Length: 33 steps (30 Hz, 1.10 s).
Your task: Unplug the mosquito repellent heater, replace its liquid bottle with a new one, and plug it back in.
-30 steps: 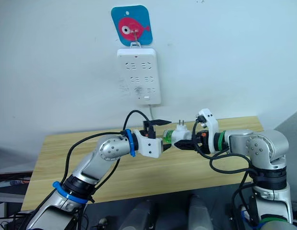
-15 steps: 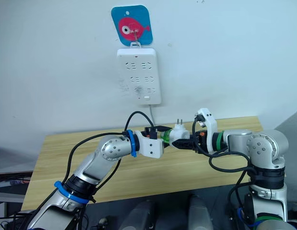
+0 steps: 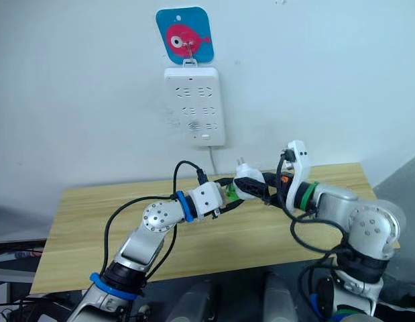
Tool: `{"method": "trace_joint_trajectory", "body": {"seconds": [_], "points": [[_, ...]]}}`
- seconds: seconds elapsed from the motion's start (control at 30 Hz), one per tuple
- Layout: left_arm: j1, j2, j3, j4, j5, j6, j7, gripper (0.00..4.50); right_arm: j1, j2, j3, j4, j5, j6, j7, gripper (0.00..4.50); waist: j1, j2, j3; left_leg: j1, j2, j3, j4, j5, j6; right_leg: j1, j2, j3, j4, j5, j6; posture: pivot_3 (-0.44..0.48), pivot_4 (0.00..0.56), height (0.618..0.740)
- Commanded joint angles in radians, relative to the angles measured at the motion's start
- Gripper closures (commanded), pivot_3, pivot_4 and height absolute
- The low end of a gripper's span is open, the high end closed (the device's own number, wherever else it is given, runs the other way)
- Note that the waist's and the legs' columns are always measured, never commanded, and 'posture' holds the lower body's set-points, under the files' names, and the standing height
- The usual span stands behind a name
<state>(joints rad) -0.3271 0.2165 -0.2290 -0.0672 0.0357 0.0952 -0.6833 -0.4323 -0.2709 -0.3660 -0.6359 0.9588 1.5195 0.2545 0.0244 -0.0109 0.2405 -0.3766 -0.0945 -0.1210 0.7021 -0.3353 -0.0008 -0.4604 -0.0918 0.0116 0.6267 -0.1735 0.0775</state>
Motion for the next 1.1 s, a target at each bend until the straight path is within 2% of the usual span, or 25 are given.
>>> {"method": "trace_joint_trajectory", "body": {"seconds": [0.03,0.13,0.3,0.5,0.67,0.77,0.87,1.1], "points": [[-0.028,-0.059,0.058,-0.089,-0.119,0.100,0.046,2.27,0.036,0.038,0.064,-0.098,-0.019,-0.146,-0.015,0.00,-0.004,0.000,0.000,0.001,0.000,0.001,0.000,0.000,0.000,0.000,0.000,0.001,0.000,0.000,0.000,0.037,0.217,0.740],[-0.028,-0.096,0.076,-0.126,-0.176,0.185,0.072,2.27,0.045,0.069,0.134,-0.097,-0.101,-0.267,-0.058,0.00,-0.010,0.000,-0.001,0.003,0.001,0.004,0.000,0.000,0.000,0.000,0.000,0.003,0.001,0.000,0.000,0.030,0.213,0.740],[-0.005,-0.098,0.053,-0.191,-0.212,0.255,0.083,2.27,0.041,0.111,0.220,-0.058,-0.192,-0.409,-0.097,0.00,-0.019,0.000,-0.003,0.006,0.001,0.006,-0.001,0.000,0.000,0.001,0.001,0.005,0.001,0.000,0.000,0.028,0.206,0.740],[-0.005,-0.093,0.047,-0.224,-0.246,0.310,0.090,2.27,0.045,0.122,0.249,-0.021,-0.245,-0.513,-0.115,0.00,-0.020,0.000,-0.003,0.006,0.001,0.006,-0.001,0.000,0.000,0.001,0.001,0.004,0.000,0.000,0.000,0.031,0.204,0.740],[-0.002,-0.089,0.039,-0.237,-0.257,0.329,0.094,2.27,0.041,0.124,0.252,0.000,-0.225,-0.519,-0.119,0.00,-0.020,0.000,-0.003,0.007,0.001,0.007,-0.002,0.000,0.000,0.001,0.001,0.005,0.000,0.000,0.000,0.033,0.202,0.740],[-0.002,-0.090,0.032,-0.242,-0.257,0.334,0.100,2.27,0.044,0.126,0.251,0.004,-0.206,-0.511,-0.122,0.62,-0.020,0.000,-0.003,0.007,0.001,0.007,-0.002,0.000,0.000,0.001,0.001,0.005,0.000,0.000,0.000,0.033,0.203,0.740],[0.003,-0.090,0.021,-0.252,-0.261,0.339,0.105,2.27,0.046,0.122,0.256,0.004,-0.185,-0.505,-0.118,1.57,-0.020,0.000,-0.003,0.007,0.002,0.007,-0.002,0.000,0.000,0.001,0.001,0.005,0.000,0.000,0.000,0.033,0.204,0.740],[0.003,-0.092,0.019,-0.254,-0.234,0.324,0.138,2.27,0.048,0.114,0.262,0.009,-0.178,-0.513,-0.116,1.57,-0.020,0.000,-0.003,0.007,0.001,0.007,-0.002,0.000,0.000,0.002,0.001,0.005,-0.001,0.000,0.000,0.034,0.207,0.740]]}}
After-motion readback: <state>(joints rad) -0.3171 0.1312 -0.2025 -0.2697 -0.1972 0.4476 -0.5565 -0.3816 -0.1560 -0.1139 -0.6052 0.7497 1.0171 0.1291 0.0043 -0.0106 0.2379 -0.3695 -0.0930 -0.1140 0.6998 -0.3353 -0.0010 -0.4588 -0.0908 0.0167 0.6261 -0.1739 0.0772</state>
